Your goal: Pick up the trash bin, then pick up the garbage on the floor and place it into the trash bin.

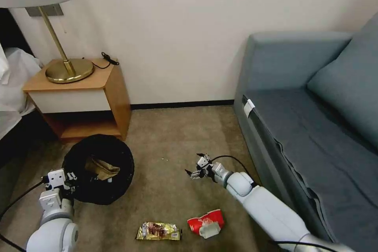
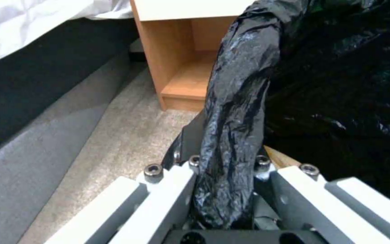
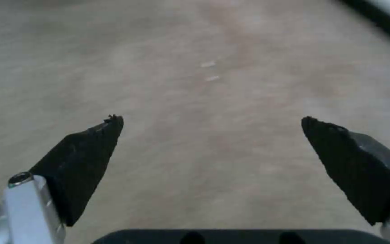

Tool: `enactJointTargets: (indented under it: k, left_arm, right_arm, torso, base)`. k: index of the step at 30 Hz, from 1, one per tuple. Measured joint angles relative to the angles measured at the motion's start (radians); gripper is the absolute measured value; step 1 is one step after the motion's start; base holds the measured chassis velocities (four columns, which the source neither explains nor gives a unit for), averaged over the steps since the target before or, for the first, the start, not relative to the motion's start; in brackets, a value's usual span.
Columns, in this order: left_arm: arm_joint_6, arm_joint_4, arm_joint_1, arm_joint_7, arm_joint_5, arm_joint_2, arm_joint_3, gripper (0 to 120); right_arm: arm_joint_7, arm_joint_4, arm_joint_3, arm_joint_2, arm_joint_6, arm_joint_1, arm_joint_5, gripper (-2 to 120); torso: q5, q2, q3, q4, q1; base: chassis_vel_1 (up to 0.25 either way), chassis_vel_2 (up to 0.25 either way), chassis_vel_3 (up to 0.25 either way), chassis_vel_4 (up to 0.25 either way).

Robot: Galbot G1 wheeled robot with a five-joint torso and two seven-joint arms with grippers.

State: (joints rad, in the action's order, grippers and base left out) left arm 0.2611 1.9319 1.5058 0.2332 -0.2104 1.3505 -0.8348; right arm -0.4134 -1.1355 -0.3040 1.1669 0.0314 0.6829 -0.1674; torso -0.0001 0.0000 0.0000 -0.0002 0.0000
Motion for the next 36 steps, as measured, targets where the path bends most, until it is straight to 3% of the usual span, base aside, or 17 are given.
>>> enactJointTargets:
  k: [5, 19, 36]
  left_arm:
    - [0.002, -0.010, -0.013, 0.004, -0.001, -0.006, -0.006, 2]
    - [0.036, 0.013, -0.028, 0.039, -0.029, 0.008, -0.010, 2]
    - [0.039, 0.038, -0.020, 0.041, -0.034, 0.019, -0.014, 2]
  right_arm:
    - [-0.134, 0.002, -0.145, 0.005, 0.044, -0.077, -0.086, 100]
    - [-0.173, -0.032, -0.571, 0.034, 0.134, -0.246, -0.379, 100]
    - [-0.185, 0.092, -0.669, 0.160, 0.109, -0.207, -0.351, 100]
  torso:
    - [0.0001, 0.000, 0.000, 0.0002, 0.000]
    - [0.0000, 0.000, 0.000, 0.0002, 0.000]
    - [0.0000, 0.000, 0.000, 0.0001, 0.000]
  base:
    - [0.000, 0.000, 0.000, 0.000]
    - [0.000, 0.000, 0.000, 0.000]
    - [0.000, 0.000, 0.000, 0.000]
